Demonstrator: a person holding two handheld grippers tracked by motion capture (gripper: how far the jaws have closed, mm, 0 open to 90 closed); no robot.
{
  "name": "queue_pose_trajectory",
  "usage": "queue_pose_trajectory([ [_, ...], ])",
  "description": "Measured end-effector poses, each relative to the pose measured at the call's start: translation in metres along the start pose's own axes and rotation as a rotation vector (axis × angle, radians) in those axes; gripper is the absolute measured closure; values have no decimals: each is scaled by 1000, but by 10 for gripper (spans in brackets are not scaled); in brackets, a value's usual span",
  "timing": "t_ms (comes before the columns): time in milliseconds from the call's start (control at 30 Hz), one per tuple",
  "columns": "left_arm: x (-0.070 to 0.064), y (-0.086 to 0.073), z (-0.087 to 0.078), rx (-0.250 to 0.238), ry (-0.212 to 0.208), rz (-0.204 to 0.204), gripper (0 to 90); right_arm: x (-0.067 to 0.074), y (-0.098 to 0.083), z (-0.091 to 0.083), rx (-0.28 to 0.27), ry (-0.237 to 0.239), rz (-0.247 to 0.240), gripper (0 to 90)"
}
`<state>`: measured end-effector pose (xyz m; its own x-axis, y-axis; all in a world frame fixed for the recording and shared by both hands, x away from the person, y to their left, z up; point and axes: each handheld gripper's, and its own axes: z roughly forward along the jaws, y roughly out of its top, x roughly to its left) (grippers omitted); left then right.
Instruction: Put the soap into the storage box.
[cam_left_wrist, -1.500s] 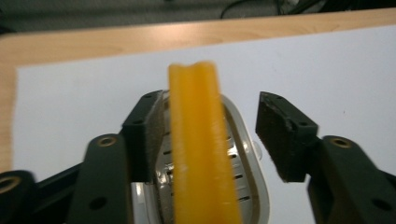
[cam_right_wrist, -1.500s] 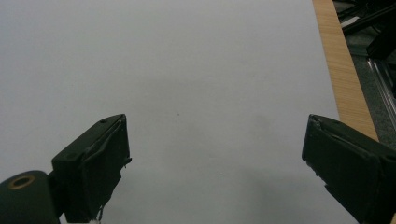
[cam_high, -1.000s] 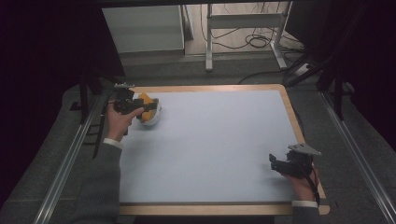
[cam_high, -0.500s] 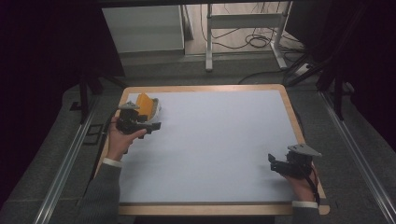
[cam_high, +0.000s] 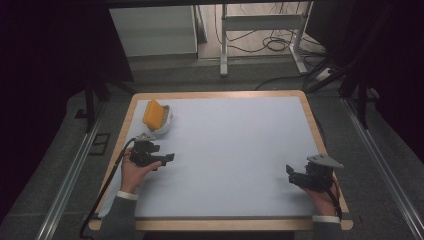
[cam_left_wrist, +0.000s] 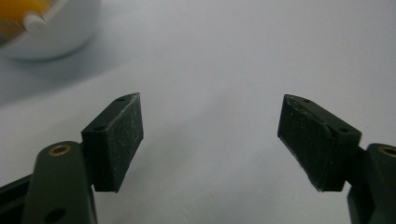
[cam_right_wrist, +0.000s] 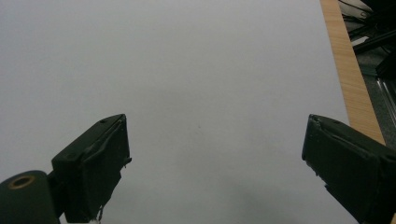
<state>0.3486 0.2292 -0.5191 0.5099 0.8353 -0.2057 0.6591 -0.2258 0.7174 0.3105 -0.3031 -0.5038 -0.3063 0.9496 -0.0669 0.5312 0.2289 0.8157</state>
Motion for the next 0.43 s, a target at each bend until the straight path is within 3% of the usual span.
queue_pose_trajectory([
  [100, 5, -4, 2, -4, 25, -15, 246, 0, 1, -2, -10, 1, 8, 77],
  [433, 11, -7, 7, -5, 4, -19, 239, 5, 4, 1, -19, 7, -16, 77],
])
